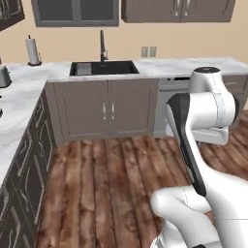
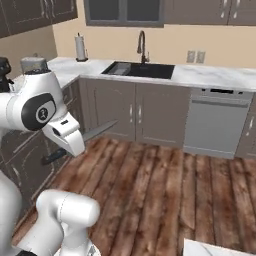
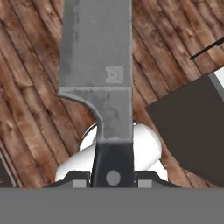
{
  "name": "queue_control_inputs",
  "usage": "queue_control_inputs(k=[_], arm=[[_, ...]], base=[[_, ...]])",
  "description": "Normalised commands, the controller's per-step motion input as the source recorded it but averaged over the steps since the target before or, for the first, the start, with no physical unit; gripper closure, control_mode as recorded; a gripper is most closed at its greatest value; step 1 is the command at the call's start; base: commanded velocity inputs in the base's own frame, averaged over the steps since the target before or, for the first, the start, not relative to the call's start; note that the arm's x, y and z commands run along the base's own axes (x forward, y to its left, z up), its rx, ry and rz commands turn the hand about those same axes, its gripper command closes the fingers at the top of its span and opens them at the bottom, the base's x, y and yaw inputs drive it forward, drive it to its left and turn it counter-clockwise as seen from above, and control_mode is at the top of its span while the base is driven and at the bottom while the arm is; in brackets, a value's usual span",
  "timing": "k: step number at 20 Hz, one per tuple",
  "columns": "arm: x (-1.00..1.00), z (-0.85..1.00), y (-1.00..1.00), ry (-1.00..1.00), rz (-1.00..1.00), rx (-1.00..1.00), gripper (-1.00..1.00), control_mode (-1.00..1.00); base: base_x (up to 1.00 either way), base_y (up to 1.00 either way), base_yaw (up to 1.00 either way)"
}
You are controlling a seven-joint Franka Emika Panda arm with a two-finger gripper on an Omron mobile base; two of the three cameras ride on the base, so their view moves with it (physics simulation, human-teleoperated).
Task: Move the cutting board and knife to the sink. Then move spray from the shelves to the counter.
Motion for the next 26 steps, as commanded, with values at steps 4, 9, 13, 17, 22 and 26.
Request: queue_control_inputs(k=[4, 9, 13, 17, 22, 26], arm=[[0.0, 0.0, 0.0, 0.0, 0.0, 0.0, 1.0, 1.0], [0.0, 0.0, 0.0, 0.0, 0.0, 0.0, 1.0, 1.0], [0.0, 0.0, 0.0, 0.0, 0.0, 0.0, 1.0, 1.0], [0.0, 0.0, 0.0, 0.0, 0.0, 0.0, 1.0, 1.0], [0.0, 0.0, 0.0, 0.0, 0.0, 0.0, 1.0, 1.0], [0.0, 0.0, 0.0, 0.0, 0.0, 0.0, 1.0, 1.0]], base=[[1.0, 0.0, -0.34], [1.0, 0.01, -0.24], [1.0, 0.0, -0.15], [1.0, 0.0, -0.12], [1.0, 0.0, -0.07], [1.0, -0.03, 0.0]])
